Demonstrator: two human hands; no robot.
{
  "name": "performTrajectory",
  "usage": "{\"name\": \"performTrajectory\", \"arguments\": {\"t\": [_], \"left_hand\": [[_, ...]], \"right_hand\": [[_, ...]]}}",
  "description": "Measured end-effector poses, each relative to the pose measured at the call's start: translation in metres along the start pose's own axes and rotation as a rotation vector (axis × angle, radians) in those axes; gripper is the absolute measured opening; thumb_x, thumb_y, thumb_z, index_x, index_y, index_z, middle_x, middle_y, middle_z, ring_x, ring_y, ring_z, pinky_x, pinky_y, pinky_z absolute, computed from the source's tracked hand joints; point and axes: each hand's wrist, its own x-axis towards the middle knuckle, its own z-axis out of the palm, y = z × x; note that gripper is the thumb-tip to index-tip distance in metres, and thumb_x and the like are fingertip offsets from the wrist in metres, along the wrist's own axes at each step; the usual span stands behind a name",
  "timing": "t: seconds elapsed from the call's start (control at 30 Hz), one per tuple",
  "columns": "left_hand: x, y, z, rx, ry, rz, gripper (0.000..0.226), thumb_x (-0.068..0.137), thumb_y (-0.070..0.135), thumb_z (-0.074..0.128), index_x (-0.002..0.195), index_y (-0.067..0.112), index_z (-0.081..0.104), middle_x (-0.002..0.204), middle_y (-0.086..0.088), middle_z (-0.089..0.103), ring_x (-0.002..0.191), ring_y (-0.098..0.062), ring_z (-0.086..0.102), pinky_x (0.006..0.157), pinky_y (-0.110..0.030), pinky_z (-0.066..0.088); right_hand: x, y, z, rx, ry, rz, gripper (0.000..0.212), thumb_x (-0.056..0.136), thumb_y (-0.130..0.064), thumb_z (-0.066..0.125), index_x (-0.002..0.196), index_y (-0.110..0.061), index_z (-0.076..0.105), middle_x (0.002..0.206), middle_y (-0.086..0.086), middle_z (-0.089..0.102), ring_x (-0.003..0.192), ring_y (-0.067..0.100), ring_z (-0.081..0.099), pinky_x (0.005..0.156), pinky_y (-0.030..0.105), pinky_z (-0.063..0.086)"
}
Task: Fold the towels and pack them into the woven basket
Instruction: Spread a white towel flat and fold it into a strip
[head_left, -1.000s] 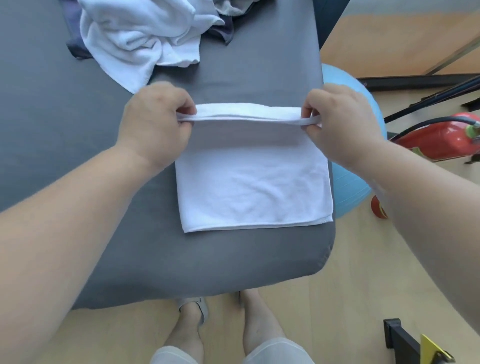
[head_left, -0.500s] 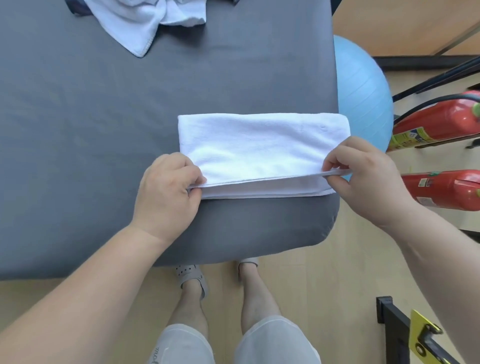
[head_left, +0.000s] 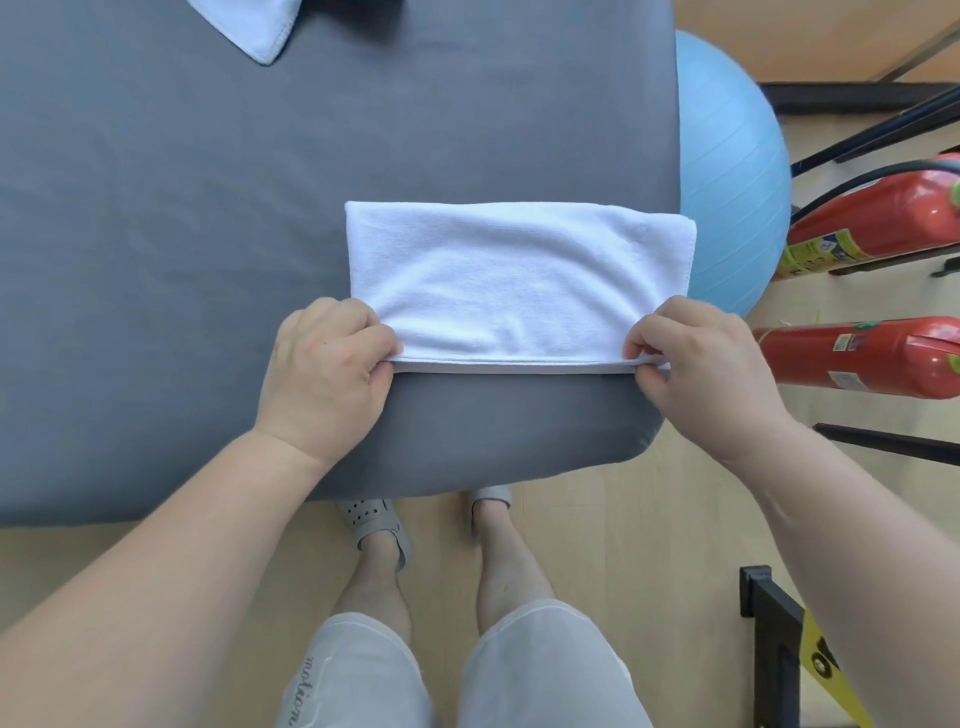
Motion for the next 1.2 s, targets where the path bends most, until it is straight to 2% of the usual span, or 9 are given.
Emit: {"name": "performTrajectory", "arguments": {"t": [0.33,0.4,0.53,0.63,0.7,0.77,0.83,0.97,1.2], "left_hand": [[-0.009,-0.009,-0.003,0.028,-0.035,0.124,0.014,0.081,-0.002,0.064,0.079,0.007,0.075,0.077,-0.006,0.062,0.068,-0.031,0.053,0.062,-0.038,0.04],[-0.011,-0.008,-0.004,0.002,-0.056,0.142,0.012,0.084,0.007,0.064,0.078,0.007,0.075,0.075,-0.005,0.062,0.065,-0.031,0.053,0.06,-0.042,0.045],[-0.006,0.009,-0.017,0.018,0.05,0.019,0.031,0.092,0.026,0.061,0.064,0.012,0.066,0.059,0.002,0.057,0.053,-0.025,0.053,0.047,-0.035,0.041],[0.016,0.022,-0.022,0.074,0.196,-0.058,0.016,0.093,0.021,0.061,0.084,0.01,0.069,0.07,-0.001,0.06,0.063,-0.028,0.056,0.056,-0.036,0.042],[0.038,0.031,-0.018,0.078,0.165,-0.12,0.03,0.092,0.023,0.06,0.116,0.006,0.065,0.106,-0.009,0.068,0.093,-0.036,0.062,0.08,-0.045,0.048],[0.056,0.04,-0.008,0.098,0.015,-0.178,0.055,0.095,0.032,0.052,0.144,0.007,0.046,0.148,-0.013,0.048,0.134,-0.037,0.045,0.11,-0.052,0.032],[0.065,0.045,0.004,0.186,-0.183,-0.219,0.068,0.099,0.043,0.038,0.156,0.008,0.022,0.165,-0.012,0.015,0.152,-0.033,0.012,0.121,-0.055,0.008],[0.054,0.03,0.026,0.31,-0.328,-0.271,0.084,0.097,0.065,0.013,0.158,0.011,-0.006,0.166,-0.011,-0.015,0.153,-0.028,-0.015,0.121,-0.058,-0.004],[0.054,0.026,0.033,0.324,-0.369,-0.296,0.1,0.088,0.076,0.01,0.156,0.007,-0.015,0.163,-0.016,-0.021,0.151,-0.031,-0.019,0.119,-0.062,-0.007]], "right_hand": [[-0.006,-0.006,0.004,-0.044,-0.075,0.083,0.023,0.069,-0.001,0.068,0.081,-0.02,0.066,0.083,-0.001,0.056,0.073,0.031,0.053,0.067,0.039,0.039],[-0.004,-0.013,-0.004,-0.09,-0.124,0.116,0.012,0.072,-0.022,0.072,0.081,-0.025,0.063,0.081,-0.005,0.056,0.076,0.028,0.053,0.072,0.039,0.039],[0.01,-0.037,-0.028,-0.059,0.06,0.178,0.038,0.084,-0.06,0.057,0.079,-0.023,0.064,0.074,-0.005,0.058,0.073,0.022,0.053,0.075,0.04,0.042],[0.036,-0.059,-0.024,0.017,0.291,0.075,0.03,0.096,-0.04,0.055,0.095,-0.013,0.07,0.094,0.007,0.066,0.085,0.033,0.059,0.079,0.046,0.046],[0.056,-0.076,-0.006,-0.073,0.299,0.048,0.032,0.097,-0.031,0.053,0.12,-0.014,0.068,0.125,0.01,0.064,0.111,0.036,0.059,0.102,0.055,0.041],[0.072,-0.093,0.016,-0.175,0.202,0.042,0.048,0.098,-0.031,0.048,0.144,-0.018,0.052,0.156,0.009,0.043,0.142,0.034,0.04,0.117,0.065,0.015],[0.078,-0.105,0.035,-0.225,0.094,0.03,0.058,0.1,-0.035,0.043,0.156,-0.022,0.034,0.167,0.007,0.021,0.153,0.034,0.017,0.118,0.066,0.003],[0.072,-0.103,0.061,-0.244,-0.046,0.077,0.062,0.104,-0.047,0.028,0.161,-0.03,0.009,0.17,0.0,0.0,0.156,0.03,-0.004,0.121,0.063,-0.004],[0.071,-0.079,0.057,-0.21,-0.054,0.238,0.081,0.095,-0.073,0.02,0.16,-0.032,-0.004,0.169,0.001,-0.012,0.155,0.025,-0.013,0.122,0.06,-0.005]]}}
